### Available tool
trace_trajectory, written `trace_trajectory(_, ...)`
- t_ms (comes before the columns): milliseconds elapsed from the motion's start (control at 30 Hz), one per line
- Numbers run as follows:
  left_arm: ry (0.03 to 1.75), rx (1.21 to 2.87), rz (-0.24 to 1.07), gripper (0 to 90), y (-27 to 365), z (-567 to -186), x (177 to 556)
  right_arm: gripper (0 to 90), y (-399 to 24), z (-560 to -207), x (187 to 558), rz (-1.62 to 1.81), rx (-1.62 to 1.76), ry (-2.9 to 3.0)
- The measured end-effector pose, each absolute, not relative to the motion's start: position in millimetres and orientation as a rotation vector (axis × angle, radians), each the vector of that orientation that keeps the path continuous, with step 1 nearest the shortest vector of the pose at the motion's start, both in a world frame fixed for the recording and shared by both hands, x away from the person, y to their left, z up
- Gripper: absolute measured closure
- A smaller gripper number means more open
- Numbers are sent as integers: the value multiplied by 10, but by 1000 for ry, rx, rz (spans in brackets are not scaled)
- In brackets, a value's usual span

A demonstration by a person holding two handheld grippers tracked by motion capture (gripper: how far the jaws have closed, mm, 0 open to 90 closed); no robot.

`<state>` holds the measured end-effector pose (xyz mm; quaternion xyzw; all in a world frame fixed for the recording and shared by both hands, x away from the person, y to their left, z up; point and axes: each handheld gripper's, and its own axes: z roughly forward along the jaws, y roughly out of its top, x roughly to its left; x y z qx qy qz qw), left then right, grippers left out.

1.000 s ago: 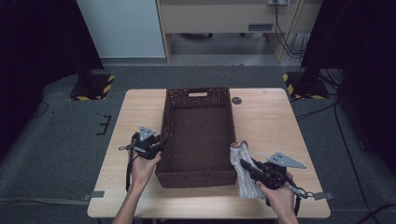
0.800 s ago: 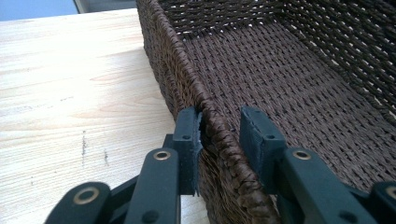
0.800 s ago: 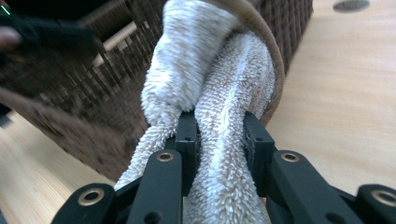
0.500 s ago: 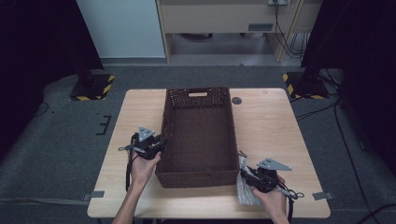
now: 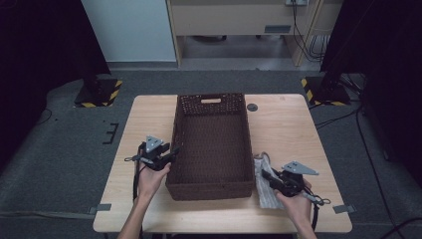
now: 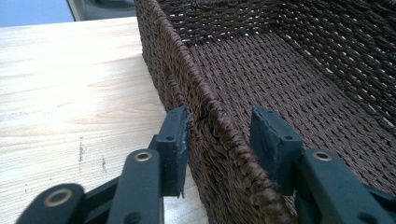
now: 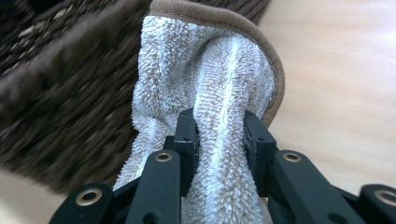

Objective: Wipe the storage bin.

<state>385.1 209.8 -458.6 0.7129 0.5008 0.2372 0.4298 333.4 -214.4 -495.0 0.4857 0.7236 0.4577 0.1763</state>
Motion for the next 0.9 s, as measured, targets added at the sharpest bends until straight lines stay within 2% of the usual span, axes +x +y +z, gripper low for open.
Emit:
trace_trajectory(200, 1255, 1779, 592, 509, 2108, -4592, 3852, 714, -2455, -4884, 3393, 1268, 1404, 1965)
trace_trajectory(433, 1264, 1779, 581, 477, 2119, -4601, 3856, 699, -2854, -4940, 3534, 1080, 1433, 1916)
trace_trajectory(767, 1261, 1788, 591, 441, 2123, -4606, 3855, 694, -2957, -5057, 3615, 917, 1477, 1937)
trace_trajectory(900, 1259, 1787, 594, 443, 2121, -4607, 3852, 663, -2974, -5124, 3644, 905, 1499, 1953)
